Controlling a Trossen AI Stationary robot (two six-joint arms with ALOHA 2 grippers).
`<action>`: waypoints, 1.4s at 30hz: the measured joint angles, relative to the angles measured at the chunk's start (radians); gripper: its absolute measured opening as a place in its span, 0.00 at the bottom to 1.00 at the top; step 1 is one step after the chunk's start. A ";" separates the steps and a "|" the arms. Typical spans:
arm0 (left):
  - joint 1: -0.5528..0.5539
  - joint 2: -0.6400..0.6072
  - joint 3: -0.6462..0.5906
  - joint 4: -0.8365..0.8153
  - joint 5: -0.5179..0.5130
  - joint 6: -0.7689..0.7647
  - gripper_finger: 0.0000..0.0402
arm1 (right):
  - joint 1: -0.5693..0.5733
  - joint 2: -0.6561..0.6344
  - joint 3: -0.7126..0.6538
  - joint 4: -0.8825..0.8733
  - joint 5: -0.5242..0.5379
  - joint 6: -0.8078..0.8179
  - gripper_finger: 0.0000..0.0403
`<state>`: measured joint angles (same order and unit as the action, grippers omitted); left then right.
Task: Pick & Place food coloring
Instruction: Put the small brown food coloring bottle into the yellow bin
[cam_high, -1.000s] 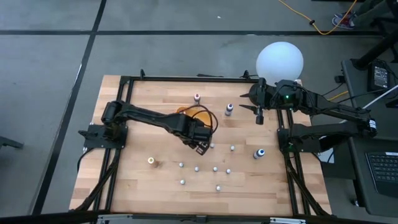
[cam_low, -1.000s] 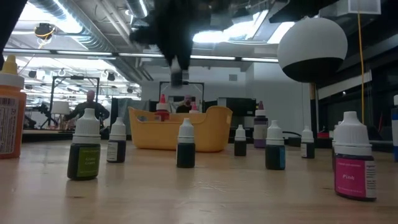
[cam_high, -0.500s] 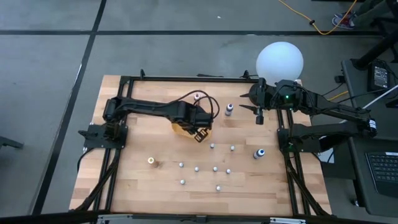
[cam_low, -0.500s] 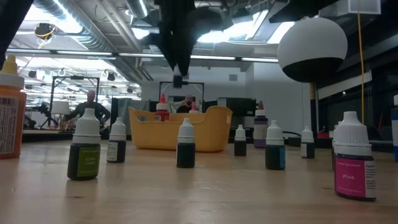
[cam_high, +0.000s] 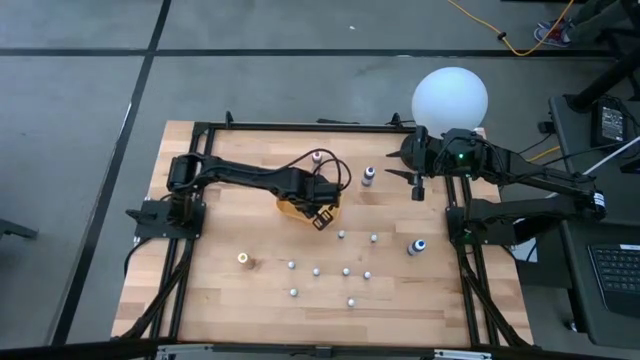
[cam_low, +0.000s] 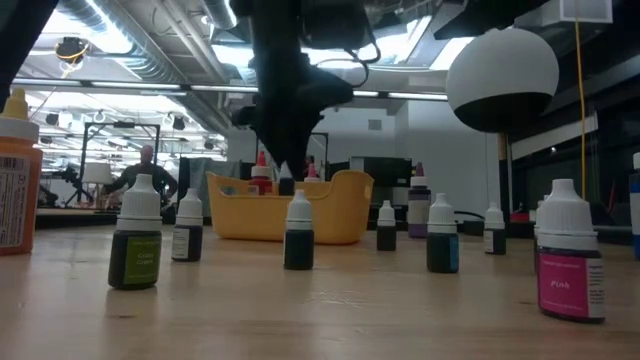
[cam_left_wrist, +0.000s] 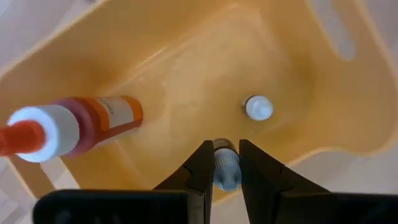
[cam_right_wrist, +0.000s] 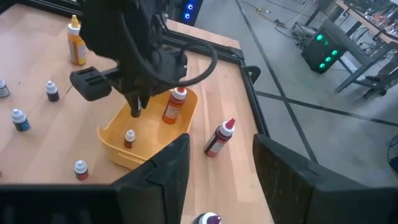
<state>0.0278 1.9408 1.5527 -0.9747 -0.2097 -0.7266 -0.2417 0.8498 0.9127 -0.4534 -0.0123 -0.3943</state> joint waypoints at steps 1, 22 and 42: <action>0.001 0.000 -0.008 0.015 0.003 0.003 0.13 | 0.000 0.000 0.000 0.000 0.000 0.000 0.44; 0.032 0.000 -0.139 0.218 0.054 0.034 0.13 | 0.000 0.001 0.000 0.000 0.000 -0.003 0.44; 0.034 0.020 -0.139 0.242 0.081 0.077 0.23 | 0.000 0.001 0.000 0.000 0.002 -0.003 0.44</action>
<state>0.0620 1.9606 1.4139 -0.7322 -0.1292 -0.6491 -0.2418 0.8509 0.9127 -0.4530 -0.0099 -0.3977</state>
